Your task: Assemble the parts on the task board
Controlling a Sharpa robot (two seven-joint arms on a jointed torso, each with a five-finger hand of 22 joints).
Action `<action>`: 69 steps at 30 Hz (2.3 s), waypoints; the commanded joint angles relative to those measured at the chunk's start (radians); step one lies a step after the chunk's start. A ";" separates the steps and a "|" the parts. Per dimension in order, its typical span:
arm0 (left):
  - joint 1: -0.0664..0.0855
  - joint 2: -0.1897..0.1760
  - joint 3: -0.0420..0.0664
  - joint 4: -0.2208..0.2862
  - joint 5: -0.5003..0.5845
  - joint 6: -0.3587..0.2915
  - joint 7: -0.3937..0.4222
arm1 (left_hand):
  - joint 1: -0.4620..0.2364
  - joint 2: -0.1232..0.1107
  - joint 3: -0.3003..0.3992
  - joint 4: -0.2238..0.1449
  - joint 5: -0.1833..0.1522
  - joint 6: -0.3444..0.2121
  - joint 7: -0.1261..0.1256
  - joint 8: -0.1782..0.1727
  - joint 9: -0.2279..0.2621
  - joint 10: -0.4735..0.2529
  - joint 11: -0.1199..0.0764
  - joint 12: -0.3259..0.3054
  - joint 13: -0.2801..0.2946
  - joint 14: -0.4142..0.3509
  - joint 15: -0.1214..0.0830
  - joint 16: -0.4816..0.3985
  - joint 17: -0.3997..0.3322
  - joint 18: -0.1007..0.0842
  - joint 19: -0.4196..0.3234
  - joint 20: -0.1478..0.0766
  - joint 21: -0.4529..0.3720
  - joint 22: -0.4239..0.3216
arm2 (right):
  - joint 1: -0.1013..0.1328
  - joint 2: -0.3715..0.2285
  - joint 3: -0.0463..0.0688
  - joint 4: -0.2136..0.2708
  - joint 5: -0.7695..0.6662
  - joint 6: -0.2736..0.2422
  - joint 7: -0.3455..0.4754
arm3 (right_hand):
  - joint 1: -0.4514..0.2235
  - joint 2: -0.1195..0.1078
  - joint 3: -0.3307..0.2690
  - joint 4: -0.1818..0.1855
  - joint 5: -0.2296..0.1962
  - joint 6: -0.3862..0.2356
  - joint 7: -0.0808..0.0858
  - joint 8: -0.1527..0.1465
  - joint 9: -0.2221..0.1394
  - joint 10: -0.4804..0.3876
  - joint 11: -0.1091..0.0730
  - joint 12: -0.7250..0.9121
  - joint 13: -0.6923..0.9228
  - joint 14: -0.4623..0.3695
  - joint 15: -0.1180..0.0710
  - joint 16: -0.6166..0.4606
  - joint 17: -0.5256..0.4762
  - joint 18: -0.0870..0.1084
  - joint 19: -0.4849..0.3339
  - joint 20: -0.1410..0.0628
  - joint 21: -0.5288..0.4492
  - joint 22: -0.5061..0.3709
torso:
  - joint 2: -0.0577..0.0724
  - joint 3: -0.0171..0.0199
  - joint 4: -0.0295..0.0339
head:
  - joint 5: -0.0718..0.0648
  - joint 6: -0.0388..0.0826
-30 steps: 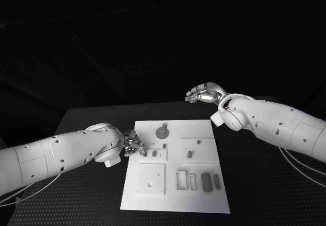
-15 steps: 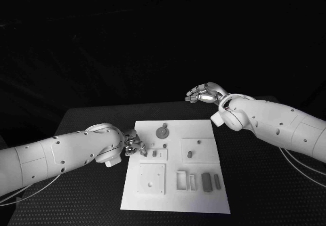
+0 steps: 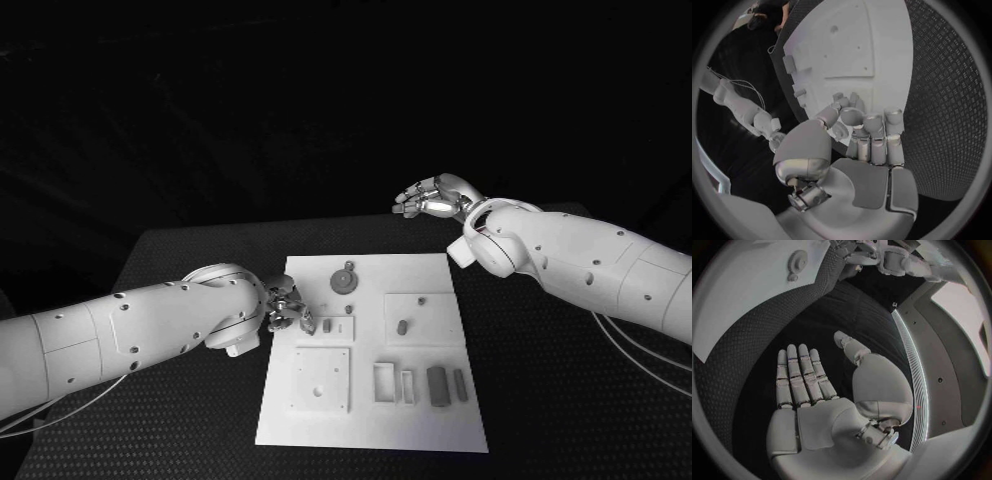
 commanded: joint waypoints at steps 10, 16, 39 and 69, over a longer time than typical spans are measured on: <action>-0.009 0.003 -0.003 0.014 -0.031 -0.018 0.007 | 0.015 -0.004 0.003 0.005 0.003 0.120 -0.058 0.016 0.016 -0.001 -0.013 0.000 -0.003 0.019 -0.023 0.005 -0.002 0.004 0.007 -0.117 0.000 0.010 | 0.000 -0.003 0.000 0.004 0.000 0.004 0.006 | 0.003 -0.003 -0.002 0.002 0.006 -0.006 0.004 0.005 -0.002 0.005 0.003 -0.007 0.000 -0.008 0.000 0.004 -0.002 0.003 -0.006 -0.001 -0.007 0.002 | -0.001 -0.0004 0.0018 | 0.001 0.002; -0.010 -0.001 -0.003 0.015 -0.032 -0.049 0.008 | 0.009 0.011 0.002 0.003 0.048 0.125 -0.062 0.023 0.021 -0.003 -0.018 -0.001 -0.005 0.020 -0.024 0.006 -0.004 0.003 0.008 -0.117 -0.002 0.010 | 0.000 -0.004 0.000 0.004 0.000 0.003 0.006 | 0.003 -0.003 -0.002 0.002 0.006 -0.006 0.004 0.005 -0.002 0.005 0.003 -0.008 0.000 -0.008 0.000 0.004 -0.002 0.003 -0.006 -0.001 -0.007 0.002 | 0.000 -0.0004 -0.0001 | 0.002 0.004; -0.026 -0.070 -0.004 0.080 0.108 -0.261 0.003 | -0.008 0.006 0.055 0.000 0.075 0.132 -0.072 0.054 0.023 -0.004 -0.028 0.000 -0.009 0.027 -0.022 0.007 -0.008 0.002 0.013 -0.118 -0.005 0.011 | 0.000 -0.017 0.000 0.007 0.000 0.001 0.006 | 0.003 -0.004 -0.002 0.003 0.006 -0.006 0.005 0.005 -0.003 0.006 0.003 -0.009 0.000 -0.009 0.000 0.005 -0.003 0.002 -0.006 -0.001 -0.008 0.003 | -0.001 -0.0013 0.0015 | -0.001 -0.005; -0.046 -0.062 -0.004 0.097 0.072 -0.282 0.001 | -0.013 0.004 0.063 -0.002 0.074 0.133 -0.073 0.057 0.021 -0.002 -0.028 0.001 -0.009 0.029 -0.022 0.008 -0.008 0.003 0.014 -0.119 -0.004 0.012 | 0.000 -0.019 0.000 0.011 0.001 0.001 0.005 | 0.003 -0.005 -0.002 0.003 0.007 -0.006 0.005 0.006 -0.003 0.007 0.002 -0.010 0.000 -0.009 0.000 0.005 -0.004 0.002 -0.006 -0.001 -0.009 0.005 | 0.000 0.0003 -0.0005 | 0.004 -0.010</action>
